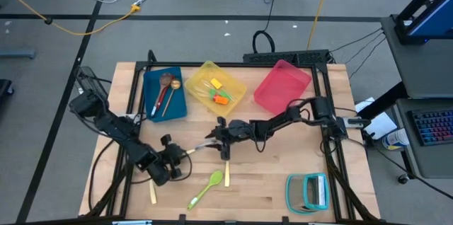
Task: Pick & Place Kitchen Items
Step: Put the middle yellow table knife into the red bin
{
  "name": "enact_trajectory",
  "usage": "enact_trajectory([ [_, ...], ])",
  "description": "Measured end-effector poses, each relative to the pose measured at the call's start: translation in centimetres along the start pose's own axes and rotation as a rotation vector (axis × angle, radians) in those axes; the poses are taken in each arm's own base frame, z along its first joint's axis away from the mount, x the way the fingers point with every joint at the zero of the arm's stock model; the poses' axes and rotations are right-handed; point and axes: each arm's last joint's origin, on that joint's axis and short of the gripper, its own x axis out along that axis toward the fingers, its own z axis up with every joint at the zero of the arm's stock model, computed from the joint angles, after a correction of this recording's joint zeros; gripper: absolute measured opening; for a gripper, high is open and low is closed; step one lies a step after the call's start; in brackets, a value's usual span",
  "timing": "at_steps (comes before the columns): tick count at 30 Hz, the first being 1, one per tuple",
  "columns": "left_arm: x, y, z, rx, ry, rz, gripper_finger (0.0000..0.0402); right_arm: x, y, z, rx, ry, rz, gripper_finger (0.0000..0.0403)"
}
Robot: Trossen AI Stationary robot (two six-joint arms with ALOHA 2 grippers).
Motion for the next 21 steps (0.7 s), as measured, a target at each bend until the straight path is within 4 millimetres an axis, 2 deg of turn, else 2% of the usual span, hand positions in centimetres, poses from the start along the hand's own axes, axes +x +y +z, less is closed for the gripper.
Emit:
enact_trajectory([
  [7, 0.6, 0.2, 0.9, 0.109, -0.038, 0.014, 0.0075, -0.1, -1.4, 0.0, 0.195, 0.004, -0.025, 0.0164],
  [11, 0.8, 0.4, 1.2, 0.135, -0.043, 0.031, 0.0075, -0.2, -1.8, -0.8, 0.306, 0.088, -0.018, 0.0164],
  [21, 1.0, 0.3, 1.9, 0.223, -0.123, 0.073, 0.0076, -0.3, -2.2, -1.0, 0.386, 0.117, 0.007, 0.0164],
])
